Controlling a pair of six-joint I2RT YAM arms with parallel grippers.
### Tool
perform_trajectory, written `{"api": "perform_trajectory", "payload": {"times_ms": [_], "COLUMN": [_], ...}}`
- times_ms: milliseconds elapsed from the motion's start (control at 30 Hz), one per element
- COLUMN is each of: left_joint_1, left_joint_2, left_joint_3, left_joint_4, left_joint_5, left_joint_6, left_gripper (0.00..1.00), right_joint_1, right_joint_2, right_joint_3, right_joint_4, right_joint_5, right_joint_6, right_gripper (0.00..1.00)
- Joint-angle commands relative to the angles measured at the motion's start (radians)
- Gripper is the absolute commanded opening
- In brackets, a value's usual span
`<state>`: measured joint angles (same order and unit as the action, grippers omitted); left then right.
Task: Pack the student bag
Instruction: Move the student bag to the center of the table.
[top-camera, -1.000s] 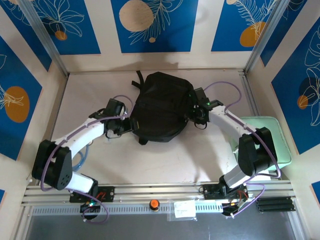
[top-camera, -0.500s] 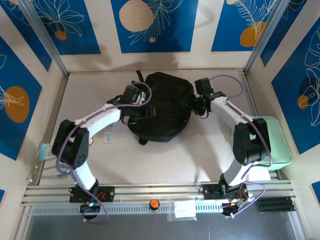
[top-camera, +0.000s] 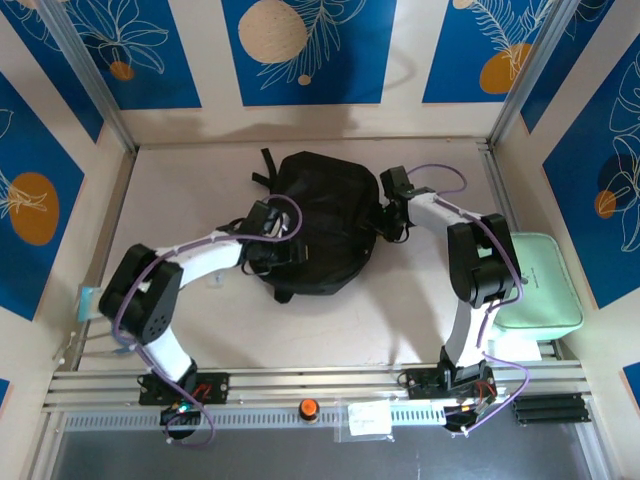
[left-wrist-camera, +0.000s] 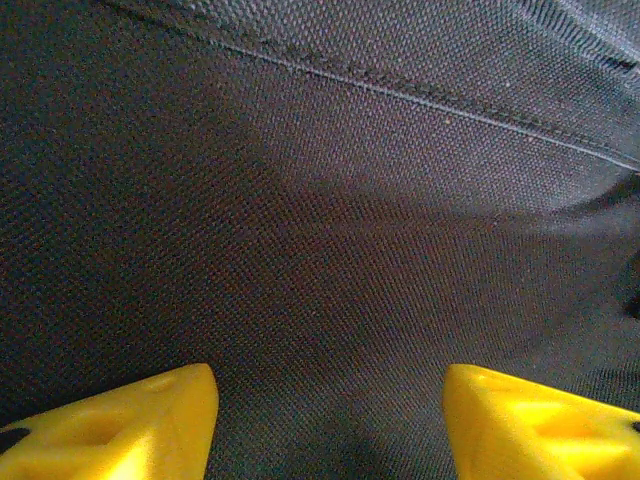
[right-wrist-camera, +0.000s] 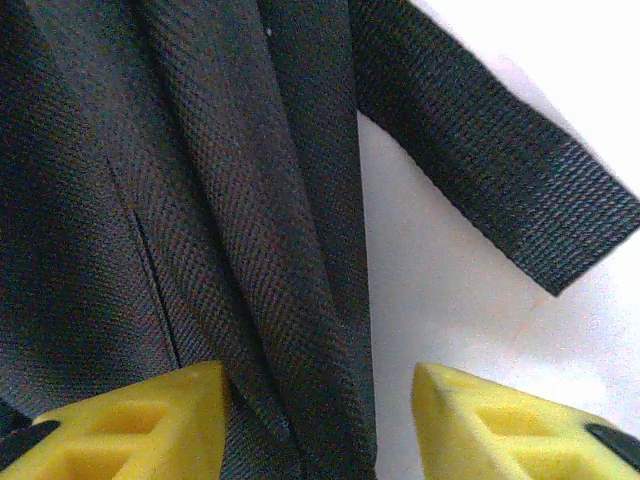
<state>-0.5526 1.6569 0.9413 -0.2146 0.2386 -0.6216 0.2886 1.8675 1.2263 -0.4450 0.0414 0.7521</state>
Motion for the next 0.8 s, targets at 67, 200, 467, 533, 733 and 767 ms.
{"api": "perform_trajectory", "payload": {"times_ms": [67,200,467,533,733,767], "left_joint_1": [-0.025,-0.030,-0.039,-0.051,-0.090,-0.096], "left_joint_2": [-0.114,-0.189,-0.112,-0.051,0.131,0.162], "left_joint_3": [-0.085,0.000,0.253,0.343,0.583,0.622], "left_joint_4": [-0.149,-0.234,-0.238,-0.262,-0.362,-0.386], "left_joint_5": [-0.045,-0.105,-0.132,-0.143,-0.203,-0.206], "left_joint_6": [-0.033,0.030,0.133,0.157,0.227,0.243], "left_gripper": [0.62,0.65,0.75,0.75,0.69,0.66], "right_joint_1": [0.050,0.070,0.052,0.039,0.014,0.013], "right_joint_2": [-0.098,-0.174,-0.317,-0.319,-0.309,-0.309], "right_joint_3": [-0.135,-0.199,-0.197,-0.187,-0.177,-0.177], "right_joint_4": [0.026,0.068,0.110,0.107,0.103,0.103], "right_joint_5": [-0.025,-0.032,-0.003,0.002,0.000,0.000], "right_joint_6": [0.031,0.044,0.039,0.042,0.062,0.063], "right_gripper": [0.47,0.47,0.60,0.62,0.64,0.64]}}
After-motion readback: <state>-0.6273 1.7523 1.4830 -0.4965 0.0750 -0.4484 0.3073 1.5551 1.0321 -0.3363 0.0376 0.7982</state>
